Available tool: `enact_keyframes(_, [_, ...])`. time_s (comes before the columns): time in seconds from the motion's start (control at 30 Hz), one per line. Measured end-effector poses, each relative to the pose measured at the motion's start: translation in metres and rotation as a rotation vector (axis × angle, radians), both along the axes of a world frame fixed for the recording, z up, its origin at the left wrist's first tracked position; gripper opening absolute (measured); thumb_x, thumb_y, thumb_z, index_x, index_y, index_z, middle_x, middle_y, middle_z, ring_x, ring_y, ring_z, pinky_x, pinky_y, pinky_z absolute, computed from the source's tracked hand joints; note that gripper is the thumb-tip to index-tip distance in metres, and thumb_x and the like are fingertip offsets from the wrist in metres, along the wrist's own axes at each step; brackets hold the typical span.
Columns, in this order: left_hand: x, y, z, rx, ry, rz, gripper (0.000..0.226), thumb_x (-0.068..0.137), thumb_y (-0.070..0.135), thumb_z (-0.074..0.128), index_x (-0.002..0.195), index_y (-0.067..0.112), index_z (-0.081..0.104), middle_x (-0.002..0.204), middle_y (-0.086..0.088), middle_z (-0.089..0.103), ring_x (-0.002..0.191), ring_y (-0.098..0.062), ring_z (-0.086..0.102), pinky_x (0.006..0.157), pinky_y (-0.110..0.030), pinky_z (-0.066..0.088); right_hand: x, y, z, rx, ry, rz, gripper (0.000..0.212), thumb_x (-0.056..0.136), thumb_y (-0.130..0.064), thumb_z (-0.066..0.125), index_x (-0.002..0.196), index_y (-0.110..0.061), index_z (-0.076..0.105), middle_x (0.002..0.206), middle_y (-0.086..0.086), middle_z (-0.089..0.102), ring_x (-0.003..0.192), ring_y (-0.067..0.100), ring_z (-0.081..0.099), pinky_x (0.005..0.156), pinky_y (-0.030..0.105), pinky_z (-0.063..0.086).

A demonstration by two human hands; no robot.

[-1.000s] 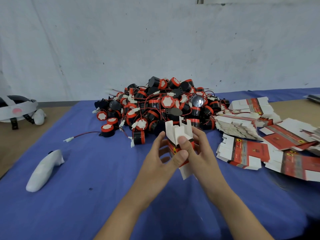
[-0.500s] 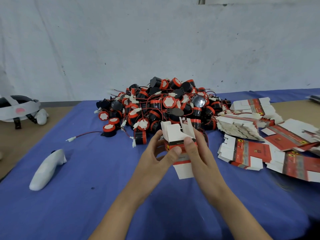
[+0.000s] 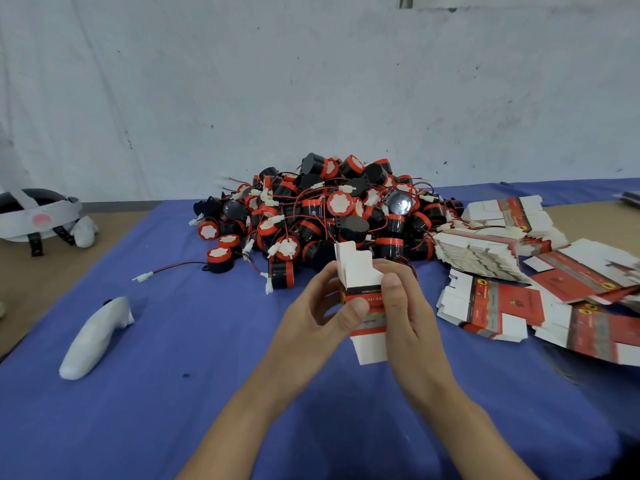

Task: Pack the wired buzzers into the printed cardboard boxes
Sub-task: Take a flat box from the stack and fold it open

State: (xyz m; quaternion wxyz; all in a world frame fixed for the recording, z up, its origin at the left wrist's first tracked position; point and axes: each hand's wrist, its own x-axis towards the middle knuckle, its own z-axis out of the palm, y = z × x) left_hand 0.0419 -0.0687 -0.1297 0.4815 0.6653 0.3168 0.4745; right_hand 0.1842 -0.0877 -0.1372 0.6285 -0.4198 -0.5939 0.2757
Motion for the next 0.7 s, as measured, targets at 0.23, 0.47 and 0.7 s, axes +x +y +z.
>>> enact_keyframes(0.23, [0.0009,-0.0023,0.0016,-0.069,-0.05,-0.061,0.064,0.086,0.052,0.062,0.145,0.037,0.043,0.134,0.008,0.063,0.127,-0.013,0.058,0.105,-0.037,0.05,-0.003,-0.0018,0.0029,0.028,-0.074,-0.058,0.029,0.092,-0.059,0.036,0.097,-0.044,0.06,0.131,-0.024,0.044,0.128,0.006,0.049,0.086,0.013,0.048])
enact_keyframes(0.47, [0.0019,-0.0028,-0.001,-0.081,-0.064,-0.09,0.06,0.088,0.052,0.065,0.143,0.046,0.042,0.134,0.008,0.061,0.125,-0.014,0.06,0.108,-0.044,0.047,-0.0023,-0.003,0.0028,0.106,-0.101,-0.043,0.017,0.091,-0.042,0.035,0.091,-0.041,0.053,0.128,-0.012,0.048,0.119,0.015,0.054,0.081,0.017,0.05])
enact_keyframes(0.7, [0.0004,0.0041,-0.0062,-0.071,-0.085,-0.087,0.051,0.082,0.035,0.06,0.131,0.031,0.049,0.121,-0.006,0.064,0.11,-0.024,0.064,0.095,-0.049,0.054,-0.0013,-0.0047,-0.0016,0.147,-0.208,-0.036,0.022,0.091,-0.032,0.036,0.103,-0.025,0.052,0.129,-0.015,0.047,0.124,0.022,0.05,0.092,0.029,0.05])
